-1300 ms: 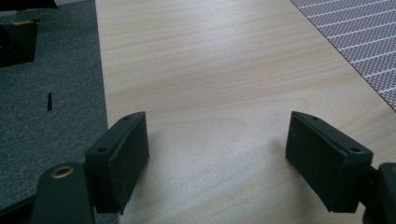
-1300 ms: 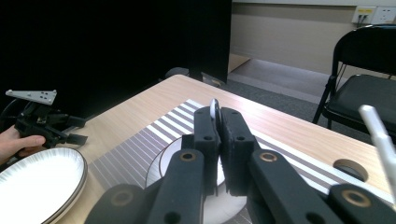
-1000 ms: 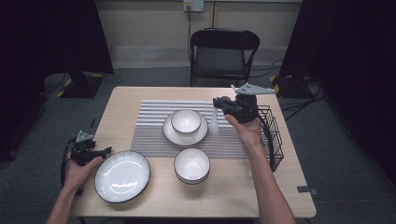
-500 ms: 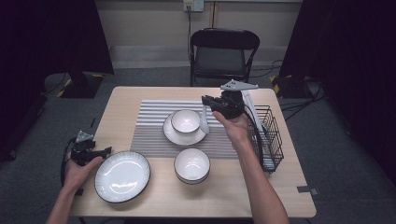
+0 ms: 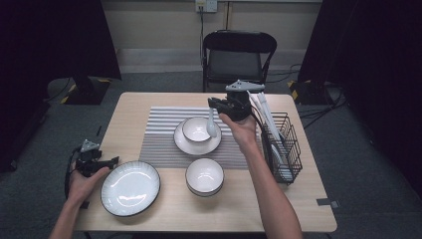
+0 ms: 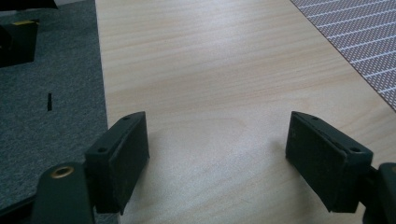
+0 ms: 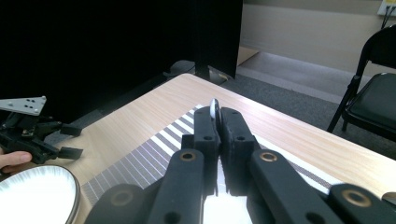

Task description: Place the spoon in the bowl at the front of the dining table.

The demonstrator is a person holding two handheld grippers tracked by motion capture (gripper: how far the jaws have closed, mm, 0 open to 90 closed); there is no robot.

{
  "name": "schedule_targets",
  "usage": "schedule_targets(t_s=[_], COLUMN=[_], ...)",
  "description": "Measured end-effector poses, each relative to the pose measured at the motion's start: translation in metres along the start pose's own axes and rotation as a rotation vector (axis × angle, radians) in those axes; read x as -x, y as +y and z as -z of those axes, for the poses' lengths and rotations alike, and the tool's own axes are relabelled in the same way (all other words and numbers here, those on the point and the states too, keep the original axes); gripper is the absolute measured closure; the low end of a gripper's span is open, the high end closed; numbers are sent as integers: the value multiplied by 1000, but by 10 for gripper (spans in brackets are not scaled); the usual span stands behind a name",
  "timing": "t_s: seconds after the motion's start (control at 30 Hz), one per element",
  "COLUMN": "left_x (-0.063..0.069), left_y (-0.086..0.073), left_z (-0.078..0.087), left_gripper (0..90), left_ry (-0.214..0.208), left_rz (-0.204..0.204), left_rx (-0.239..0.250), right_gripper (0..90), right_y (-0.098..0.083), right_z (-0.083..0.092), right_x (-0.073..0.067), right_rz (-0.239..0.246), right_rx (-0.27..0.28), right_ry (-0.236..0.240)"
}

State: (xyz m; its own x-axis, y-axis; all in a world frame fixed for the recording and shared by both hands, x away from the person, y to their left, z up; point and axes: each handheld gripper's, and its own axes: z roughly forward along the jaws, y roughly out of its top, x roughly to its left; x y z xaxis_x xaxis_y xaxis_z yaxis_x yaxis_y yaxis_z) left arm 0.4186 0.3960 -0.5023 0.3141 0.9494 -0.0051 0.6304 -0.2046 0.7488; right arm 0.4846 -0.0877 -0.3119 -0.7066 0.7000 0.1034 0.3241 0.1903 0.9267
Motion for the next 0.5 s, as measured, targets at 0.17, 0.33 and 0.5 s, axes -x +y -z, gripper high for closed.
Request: schedule_targets(t_s=[0.17,0.33,0.5], left_x=[0,0,0], left_y=[0,0,0], left_z=[0,0,0], left_gripper=[210,210,210], left_ry=[0,-1,-1], left_rz=[-2,-1,-2], left_rx=[-1,0,-1], right_gripper=[862,862,862], right_y=[-4,-5,-5], right_z=[-18,-31,-41], right_x=[-1,-2,3], right_rz=[-16,-15,-22], right_rx=[-12,-29,-35], right_ry=[17,18,13])
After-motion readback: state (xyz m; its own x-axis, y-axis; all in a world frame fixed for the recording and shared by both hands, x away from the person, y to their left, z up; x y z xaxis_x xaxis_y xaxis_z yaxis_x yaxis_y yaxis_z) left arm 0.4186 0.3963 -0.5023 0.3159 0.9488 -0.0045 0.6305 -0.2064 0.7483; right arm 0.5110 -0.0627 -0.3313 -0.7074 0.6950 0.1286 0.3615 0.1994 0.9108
